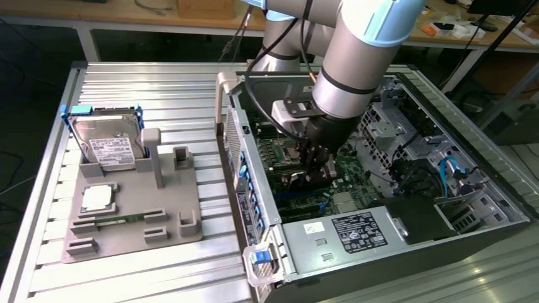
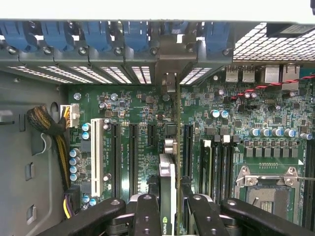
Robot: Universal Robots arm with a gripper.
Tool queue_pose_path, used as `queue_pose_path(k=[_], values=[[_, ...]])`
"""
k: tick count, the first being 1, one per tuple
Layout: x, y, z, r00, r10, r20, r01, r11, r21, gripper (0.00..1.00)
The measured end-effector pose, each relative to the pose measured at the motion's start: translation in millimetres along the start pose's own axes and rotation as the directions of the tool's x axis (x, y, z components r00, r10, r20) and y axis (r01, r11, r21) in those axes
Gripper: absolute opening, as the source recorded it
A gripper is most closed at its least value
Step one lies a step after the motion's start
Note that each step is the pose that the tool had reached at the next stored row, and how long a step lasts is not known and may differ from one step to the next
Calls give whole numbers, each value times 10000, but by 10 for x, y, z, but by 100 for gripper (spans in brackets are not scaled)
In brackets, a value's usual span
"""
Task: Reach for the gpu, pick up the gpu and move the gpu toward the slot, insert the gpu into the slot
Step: 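Insert the gpu into the slot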
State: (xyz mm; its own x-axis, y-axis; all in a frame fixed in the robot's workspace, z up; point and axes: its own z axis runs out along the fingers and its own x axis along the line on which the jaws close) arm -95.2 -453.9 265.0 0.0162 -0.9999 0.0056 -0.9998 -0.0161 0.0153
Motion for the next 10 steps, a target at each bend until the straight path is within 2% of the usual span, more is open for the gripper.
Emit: queue_pose_path(k=[10], values=[[0,31,9,10000,-1,0,1,10000,0,27]])
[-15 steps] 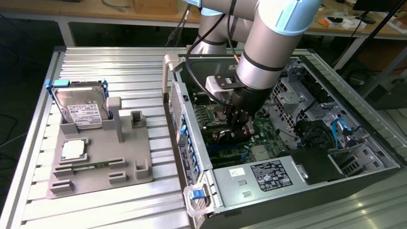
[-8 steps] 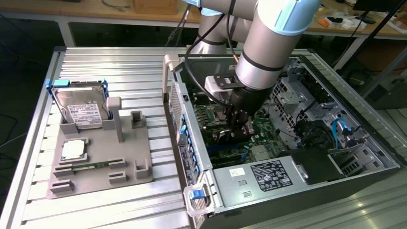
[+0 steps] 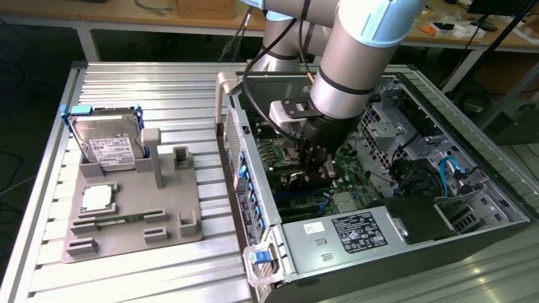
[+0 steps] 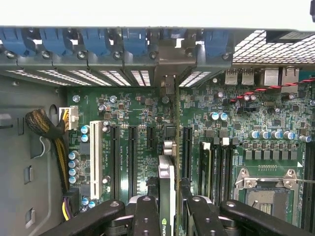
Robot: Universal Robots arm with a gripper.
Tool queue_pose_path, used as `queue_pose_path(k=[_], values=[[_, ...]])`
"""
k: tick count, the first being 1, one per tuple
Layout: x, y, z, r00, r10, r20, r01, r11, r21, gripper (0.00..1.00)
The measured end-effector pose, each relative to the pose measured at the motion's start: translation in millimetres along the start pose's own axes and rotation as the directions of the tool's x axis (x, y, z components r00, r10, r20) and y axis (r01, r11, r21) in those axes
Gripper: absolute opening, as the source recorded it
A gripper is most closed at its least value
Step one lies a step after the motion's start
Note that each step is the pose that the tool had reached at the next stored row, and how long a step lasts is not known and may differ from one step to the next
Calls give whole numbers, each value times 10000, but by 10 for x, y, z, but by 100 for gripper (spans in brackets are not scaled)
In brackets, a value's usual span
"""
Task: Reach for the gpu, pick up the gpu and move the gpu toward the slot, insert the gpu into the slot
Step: 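Insert the gpu into the slot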
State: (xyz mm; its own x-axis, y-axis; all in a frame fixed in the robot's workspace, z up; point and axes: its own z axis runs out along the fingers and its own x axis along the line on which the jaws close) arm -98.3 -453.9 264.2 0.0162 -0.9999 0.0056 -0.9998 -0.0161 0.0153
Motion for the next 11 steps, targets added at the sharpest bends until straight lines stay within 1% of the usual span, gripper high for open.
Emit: queue_pose_path(k=[11], values=[[0,7,20,10000,1,-1,-1,10000,-3,27]])
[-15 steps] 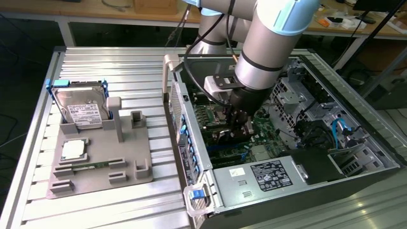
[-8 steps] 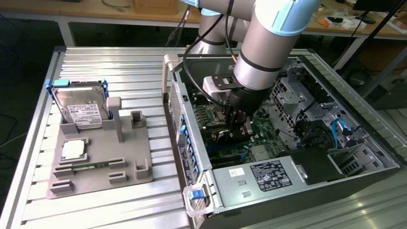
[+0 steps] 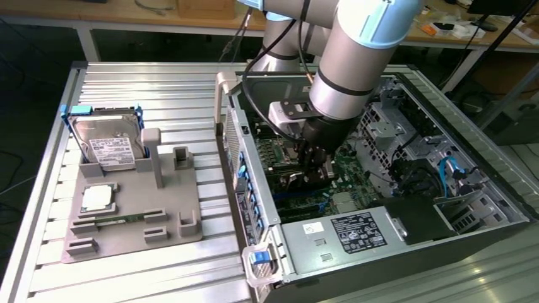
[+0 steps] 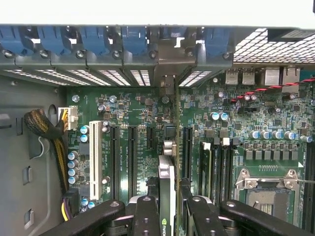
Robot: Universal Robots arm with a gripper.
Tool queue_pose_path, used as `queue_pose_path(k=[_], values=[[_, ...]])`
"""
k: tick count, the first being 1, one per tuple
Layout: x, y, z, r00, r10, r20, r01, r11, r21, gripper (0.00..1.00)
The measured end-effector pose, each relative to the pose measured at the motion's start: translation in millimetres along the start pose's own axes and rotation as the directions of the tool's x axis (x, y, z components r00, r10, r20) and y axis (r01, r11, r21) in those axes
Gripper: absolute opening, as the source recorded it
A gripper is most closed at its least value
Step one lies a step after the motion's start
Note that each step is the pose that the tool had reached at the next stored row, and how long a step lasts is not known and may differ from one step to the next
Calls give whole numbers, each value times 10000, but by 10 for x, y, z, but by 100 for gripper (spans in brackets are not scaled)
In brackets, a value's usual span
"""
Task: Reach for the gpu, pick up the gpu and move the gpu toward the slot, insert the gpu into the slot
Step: 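Insert the gpu into the slot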
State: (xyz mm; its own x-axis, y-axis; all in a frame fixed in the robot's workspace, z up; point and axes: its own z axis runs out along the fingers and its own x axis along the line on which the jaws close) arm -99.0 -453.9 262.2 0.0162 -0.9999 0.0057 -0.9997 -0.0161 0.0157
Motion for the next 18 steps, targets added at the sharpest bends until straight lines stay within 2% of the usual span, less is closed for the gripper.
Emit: queue_pose_path(k=[18], values=[[-1,3,47,10000,0,3,0,10000,2,27]])
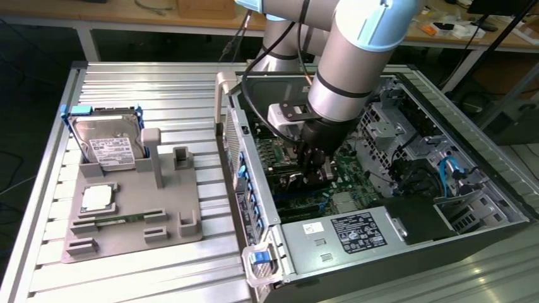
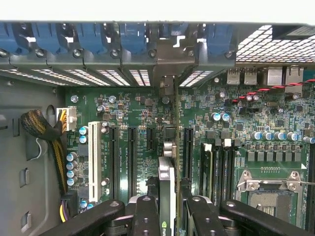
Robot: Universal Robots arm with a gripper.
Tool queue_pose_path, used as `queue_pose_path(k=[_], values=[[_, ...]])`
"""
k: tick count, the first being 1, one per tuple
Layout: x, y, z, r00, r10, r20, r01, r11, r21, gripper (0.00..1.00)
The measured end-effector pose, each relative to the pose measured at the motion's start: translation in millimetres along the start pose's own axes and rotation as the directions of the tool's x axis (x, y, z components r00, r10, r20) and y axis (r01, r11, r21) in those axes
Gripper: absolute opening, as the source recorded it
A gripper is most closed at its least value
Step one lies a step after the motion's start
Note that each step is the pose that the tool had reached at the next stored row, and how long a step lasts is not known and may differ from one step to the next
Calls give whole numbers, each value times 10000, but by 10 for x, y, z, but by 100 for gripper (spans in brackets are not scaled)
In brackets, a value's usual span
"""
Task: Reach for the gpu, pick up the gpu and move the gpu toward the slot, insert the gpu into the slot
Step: 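Insert the gpu into the slot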
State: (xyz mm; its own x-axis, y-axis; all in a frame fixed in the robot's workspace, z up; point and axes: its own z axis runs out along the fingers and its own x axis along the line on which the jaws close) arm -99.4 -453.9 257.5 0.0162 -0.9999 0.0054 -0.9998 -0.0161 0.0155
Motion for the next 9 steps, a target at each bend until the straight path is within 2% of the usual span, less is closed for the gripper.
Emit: queue_pose_path(k=[9], values=[[0,2,0,10000,0,-1,0,10000,-1,27]])
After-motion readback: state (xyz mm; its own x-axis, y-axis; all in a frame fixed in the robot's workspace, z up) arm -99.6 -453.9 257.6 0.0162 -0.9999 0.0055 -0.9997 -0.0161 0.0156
